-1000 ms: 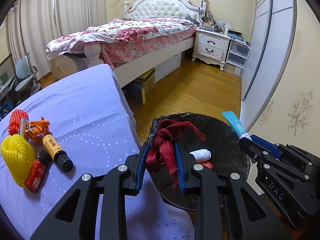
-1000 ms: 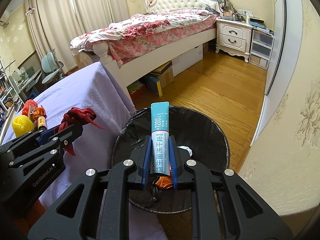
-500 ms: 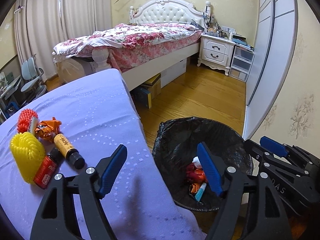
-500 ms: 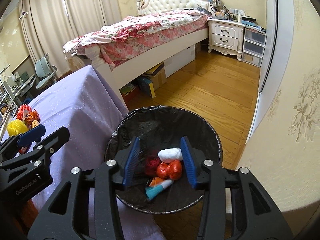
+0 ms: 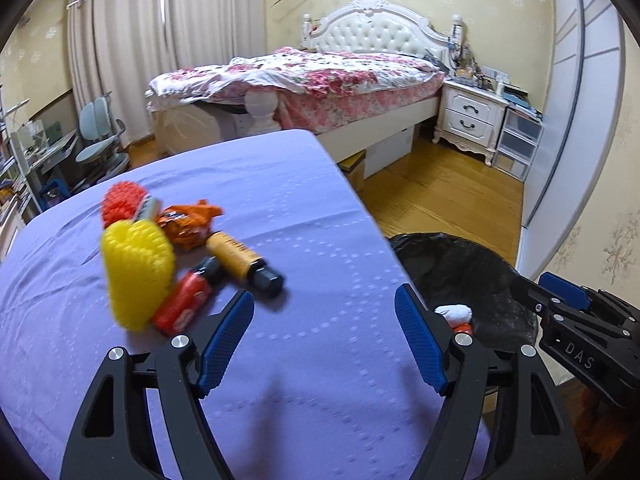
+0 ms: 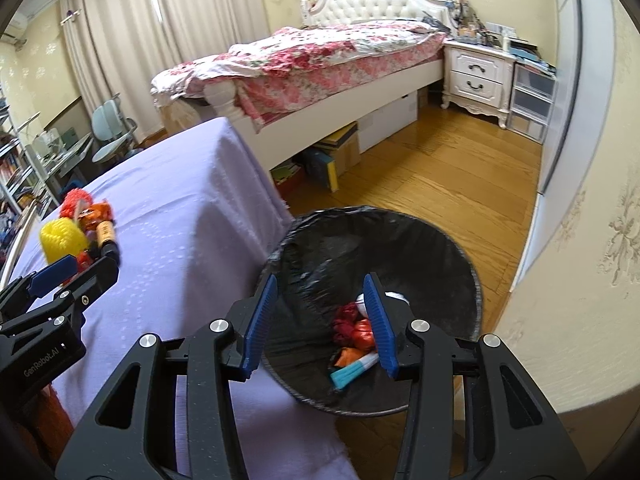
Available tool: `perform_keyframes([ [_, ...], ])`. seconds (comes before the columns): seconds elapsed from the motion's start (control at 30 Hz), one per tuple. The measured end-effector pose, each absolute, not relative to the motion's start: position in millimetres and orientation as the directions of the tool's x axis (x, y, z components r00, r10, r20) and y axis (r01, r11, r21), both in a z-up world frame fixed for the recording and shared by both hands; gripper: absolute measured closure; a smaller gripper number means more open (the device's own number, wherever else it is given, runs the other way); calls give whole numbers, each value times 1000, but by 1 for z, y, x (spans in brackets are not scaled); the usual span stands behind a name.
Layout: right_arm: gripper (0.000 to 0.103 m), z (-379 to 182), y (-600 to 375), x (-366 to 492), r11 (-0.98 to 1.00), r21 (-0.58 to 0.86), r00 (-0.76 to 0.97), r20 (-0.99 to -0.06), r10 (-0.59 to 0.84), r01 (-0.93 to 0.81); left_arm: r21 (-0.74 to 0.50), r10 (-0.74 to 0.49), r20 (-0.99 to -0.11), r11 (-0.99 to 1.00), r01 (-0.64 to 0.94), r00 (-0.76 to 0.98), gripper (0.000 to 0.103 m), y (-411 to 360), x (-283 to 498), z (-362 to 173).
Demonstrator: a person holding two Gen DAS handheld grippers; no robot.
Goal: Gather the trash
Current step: 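Move the left gripper back to the bed and grasp the yellow foam sleeve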
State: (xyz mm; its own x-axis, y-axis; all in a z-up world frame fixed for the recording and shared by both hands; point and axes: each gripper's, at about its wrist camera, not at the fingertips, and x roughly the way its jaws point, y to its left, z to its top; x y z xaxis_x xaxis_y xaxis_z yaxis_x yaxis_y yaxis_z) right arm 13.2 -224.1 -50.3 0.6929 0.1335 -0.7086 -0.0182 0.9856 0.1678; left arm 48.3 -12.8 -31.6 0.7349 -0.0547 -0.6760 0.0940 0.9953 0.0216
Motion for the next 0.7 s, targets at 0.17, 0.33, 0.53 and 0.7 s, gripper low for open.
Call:
perform_keyframes([
  [0.17, 59, -47, -194, 11, 982, 164, 680, -711, 180, -89, 29, 0, -670, 999, 26, 743, 30, 18, 35, -32],
  [0.33, 59, -45, -166, 11, 974, 165, 661, -715, 227, -155, 20, 55, -672, 998, -56, 738, 30, 53, 28, -35],
  [0.53, 59, -43, -129, 16, 961, 151, 638, -722, 267, -231, 6, 93, -676, 993, -122, 731, 30, 84, 30, -37],
  [0.7, 59, -43, -106, 26, 953, 139, 624, -729, 282, -268, -8, 96, -676, 990, -138, 731, 30, 97, 41, -36],
])
